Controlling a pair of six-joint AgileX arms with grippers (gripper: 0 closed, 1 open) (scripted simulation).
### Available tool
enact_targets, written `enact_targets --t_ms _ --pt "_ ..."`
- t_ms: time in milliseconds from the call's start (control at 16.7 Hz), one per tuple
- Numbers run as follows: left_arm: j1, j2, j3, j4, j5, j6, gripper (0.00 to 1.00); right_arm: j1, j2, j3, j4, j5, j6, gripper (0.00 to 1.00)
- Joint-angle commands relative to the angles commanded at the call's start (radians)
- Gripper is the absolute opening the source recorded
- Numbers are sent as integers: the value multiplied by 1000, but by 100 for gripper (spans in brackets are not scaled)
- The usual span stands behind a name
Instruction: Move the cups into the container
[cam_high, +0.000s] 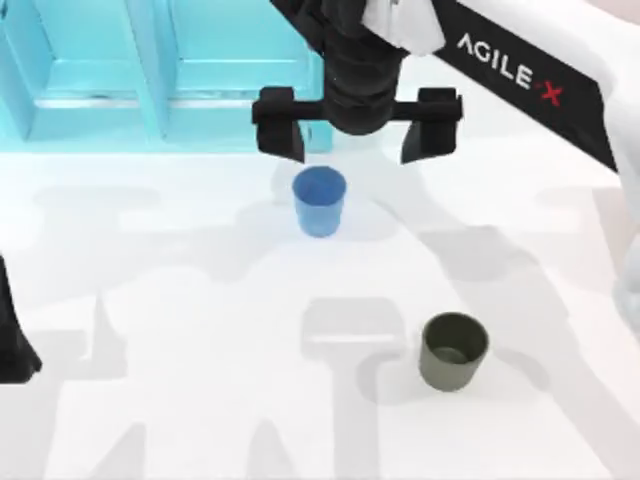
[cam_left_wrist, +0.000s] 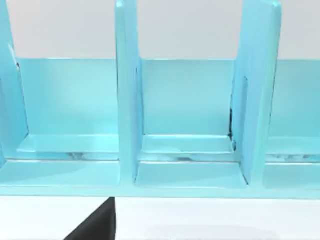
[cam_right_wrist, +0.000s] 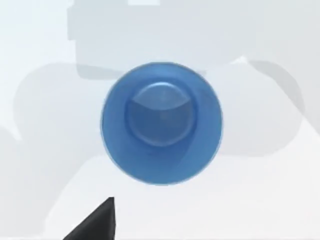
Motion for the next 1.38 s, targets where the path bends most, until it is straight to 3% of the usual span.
enact_targets --t_ms 420,840,1140,1380 --pt "0 0 0 0 0 0 100 -4 8 -9 18 -1 -4 100" --pt "0 0 0 0 0 0 100 -32 113 -144 270 -5 -33 100" --pt "0 0 0 0 0 0 100 -34 122 -156 288 -6 -35 100" --pt "0 0 0 0 0 0 100 -34 122 -156 288 -6 -35 70"
